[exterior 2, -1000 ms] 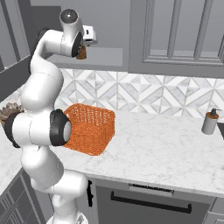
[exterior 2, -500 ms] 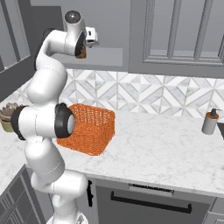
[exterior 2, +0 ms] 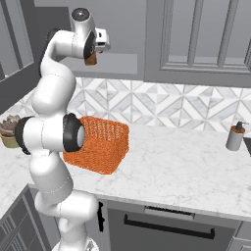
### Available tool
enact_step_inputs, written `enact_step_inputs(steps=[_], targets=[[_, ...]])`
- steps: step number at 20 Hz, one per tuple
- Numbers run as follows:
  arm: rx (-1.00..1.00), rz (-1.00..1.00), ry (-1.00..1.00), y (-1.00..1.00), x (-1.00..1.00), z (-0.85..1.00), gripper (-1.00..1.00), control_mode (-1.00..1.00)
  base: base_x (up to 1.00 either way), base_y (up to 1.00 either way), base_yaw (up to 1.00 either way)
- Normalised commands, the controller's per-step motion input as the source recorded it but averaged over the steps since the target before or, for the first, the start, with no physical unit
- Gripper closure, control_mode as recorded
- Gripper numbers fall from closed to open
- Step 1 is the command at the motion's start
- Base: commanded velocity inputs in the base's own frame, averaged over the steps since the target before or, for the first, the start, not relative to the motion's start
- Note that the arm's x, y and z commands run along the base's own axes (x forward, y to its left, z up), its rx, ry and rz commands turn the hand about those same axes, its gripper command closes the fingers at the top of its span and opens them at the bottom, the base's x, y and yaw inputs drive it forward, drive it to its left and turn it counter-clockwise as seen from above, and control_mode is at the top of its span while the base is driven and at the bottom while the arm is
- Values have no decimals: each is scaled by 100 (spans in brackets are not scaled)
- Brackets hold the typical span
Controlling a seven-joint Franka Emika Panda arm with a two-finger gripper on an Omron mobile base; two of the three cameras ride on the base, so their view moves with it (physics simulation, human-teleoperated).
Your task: Open the cabinet, pick up the bread from the cabinet and place it in the basket. Then move the basket to the dining counter.
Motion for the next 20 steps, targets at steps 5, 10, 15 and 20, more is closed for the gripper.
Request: enact_step_inputs(steps=[5, 10, 15, 20], targets=[[0, 0, 0, 7, 2, -11, 100, -100, 0, 0, 0], [0, 0, 0, 11, 6, -9, 100, -100, 0, 0, 0], [1, 0, 0, 3, 9, -22, 100, -100, 0, 0, 0], [6, 0, -17, 2, 3, -3, 100, -100, 0, 0, 0]])
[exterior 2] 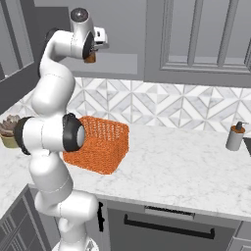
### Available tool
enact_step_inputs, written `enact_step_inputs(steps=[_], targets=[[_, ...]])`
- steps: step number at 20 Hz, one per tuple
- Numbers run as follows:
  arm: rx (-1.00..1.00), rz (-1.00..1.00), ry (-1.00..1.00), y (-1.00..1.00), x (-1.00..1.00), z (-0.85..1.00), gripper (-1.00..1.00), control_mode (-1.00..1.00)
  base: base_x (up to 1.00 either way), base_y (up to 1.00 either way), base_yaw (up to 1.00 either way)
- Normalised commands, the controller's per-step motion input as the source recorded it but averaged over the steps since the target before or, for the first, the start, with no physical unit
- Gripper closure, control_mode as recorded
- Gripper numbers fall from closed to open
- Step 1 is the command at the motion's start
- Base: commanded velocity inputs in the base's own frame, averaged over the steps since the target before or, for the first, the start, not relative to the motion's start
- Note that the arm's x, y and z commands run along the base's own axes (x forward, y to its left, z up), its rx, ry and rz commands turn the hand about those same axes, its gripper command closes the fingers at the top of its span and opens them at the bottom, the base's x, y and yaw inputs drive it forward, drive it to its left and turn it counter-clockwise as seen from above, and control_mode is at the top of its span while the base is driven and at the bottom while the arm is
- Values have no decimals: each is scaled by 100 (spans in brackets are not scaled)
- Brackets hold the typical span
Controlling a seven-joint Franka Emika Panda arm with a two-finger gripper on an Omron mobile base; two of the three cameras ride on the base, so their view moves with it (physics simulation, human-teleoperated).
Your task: Open the cabinet, pick up the bread from the cabinet and place it in the basket. Then move the basket to the dining counter.
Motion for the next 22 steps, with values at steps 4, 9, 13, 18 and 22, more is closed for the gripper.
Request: enact_step_inputs(steps=[4, 9, 13, 18, 22], targets=[[12, 0, -19, 0, 0, -10, 100, -100, 0, 0, 0], [9, -3, -11, -4, -51, 14, 100, -100, 0, 0, 0], [9, -6, -1, -11, -100, 60, 100, -100, 0, 0, 0], [8, -6, 0, -20, -100, 35, 100, -100, 0, 0, 0], [3, -1, 9, -30, -100, 1, 100, -100, 0, 0, 0]])
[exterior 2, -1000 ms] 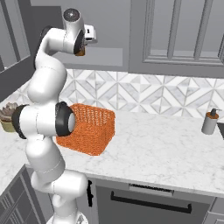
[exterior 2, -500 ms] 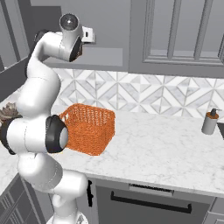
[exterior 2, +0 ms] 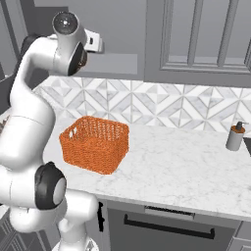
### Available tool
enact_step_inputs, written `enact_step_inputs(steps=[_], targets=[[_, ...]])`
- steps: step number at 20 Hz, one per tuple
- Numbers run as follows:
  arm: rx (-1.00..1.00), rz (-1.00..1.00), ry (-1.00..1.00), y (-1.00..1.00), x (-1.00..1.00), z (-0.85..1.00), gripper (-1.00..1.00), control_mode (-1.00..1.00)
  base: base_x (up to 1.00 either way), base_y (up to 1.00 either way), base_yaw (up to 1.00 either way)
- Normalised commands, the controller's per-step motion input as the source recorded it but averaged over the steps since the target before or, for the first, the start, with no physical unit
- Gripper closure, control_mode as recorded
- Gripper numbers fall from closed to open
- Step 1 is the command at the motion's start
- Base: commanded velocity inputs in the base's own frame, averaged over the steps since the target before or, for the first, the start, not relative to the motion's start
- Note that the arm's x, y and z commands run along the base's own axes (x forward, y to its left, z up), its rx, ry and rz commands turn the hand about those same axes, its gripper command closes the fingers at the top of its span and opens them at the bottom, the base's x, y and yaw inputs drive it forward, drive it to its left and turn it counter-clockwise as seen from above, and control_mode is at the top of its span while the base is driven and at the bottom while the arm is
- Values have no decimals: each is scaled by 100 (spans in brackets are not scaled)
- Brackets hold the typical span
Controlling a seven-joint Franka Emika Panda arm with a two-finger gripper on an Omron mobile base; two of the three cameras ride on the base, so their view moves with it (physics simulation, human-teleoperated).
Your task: Open the cabinet, pick up the bread from the cabinet and place it in the basket. Then move the basket to the dining counter.
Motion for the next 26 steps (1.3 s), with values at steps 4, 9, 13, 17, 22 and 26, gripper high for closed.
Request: enact_step_inputs(steps=[4, 9, 13, 17, 22, 26], targets=[[3, 0, 3, -53, -100, -1, 100, -100, 0, 0, 0], [1, 0, 12, -47, -100, -9, 100, -100, 0, 0, 0], [-1, 2, 5, -11, -100, -57, 100, -100, 0, 0, 0], [-7, 9, 3, 0, -100, -87, 100, -100, 0, 0, 0], [-6, 9, 1, -9, -74, -91, 100, -100, 0, 0, 0], [-17, 8, 0, -5, -6, -59, 100, -100, 0, 0, 0]])
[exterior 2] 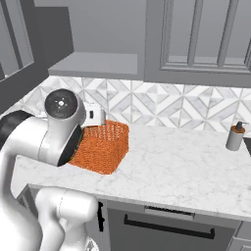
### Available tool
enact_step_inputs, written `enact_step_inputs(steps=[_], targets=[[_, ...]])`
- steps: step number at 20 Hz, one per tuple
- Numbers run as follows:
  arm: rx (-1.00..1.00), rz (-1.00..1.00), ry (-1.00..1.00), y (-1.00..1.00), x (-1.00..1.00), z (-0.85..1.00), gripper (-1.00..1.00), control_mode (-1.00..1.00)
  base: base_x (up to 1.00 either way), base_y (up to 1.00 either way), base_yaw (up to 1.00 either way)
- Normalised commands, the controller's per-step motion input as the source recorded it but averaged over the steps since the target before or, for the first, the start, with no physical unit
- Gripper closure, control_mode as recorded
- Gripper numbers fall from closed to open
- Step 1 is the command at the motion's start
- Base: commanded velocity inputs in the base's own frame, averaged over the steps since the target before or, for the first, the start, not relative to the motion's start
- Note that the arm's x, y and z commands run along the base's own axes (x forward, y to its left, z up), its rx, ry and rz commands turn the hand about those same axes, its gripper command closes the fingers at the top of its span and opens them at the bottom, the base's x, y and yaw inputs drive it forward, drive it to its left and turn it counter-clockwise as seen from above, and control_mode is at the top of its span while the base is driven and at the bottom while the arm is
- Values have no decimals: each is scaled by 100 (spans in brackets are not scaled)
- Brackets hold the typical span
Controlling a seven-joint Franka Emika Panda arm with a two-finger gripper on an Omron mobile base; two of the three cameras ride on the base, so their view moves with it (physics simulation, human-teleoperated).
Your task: Open the cabinet, pick up the bread from the cabinet and place it in the basket. Then move the basket to the dining counter.
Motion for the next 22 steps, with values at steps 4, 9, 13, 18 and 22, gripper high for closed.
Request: enact_step_inputs(steps=[4, 9, 13, 18, 22], targets=[[-10, 3, 0, 0, 22, -58, 100, -100, 0, 0, 0], [-2, 0, 1, 7, 66, -26, 100, -100, 0, 0, 0], [0, 0, 6, 13, 86, -4, 100, -100, 0, 0, 0], [-3, 0, 20, 3, 84, -22, 100, -100, 0, 0, 0], [-3, 0, 16, 2, 63, -31, 100, -100, 0, 0, 0]])
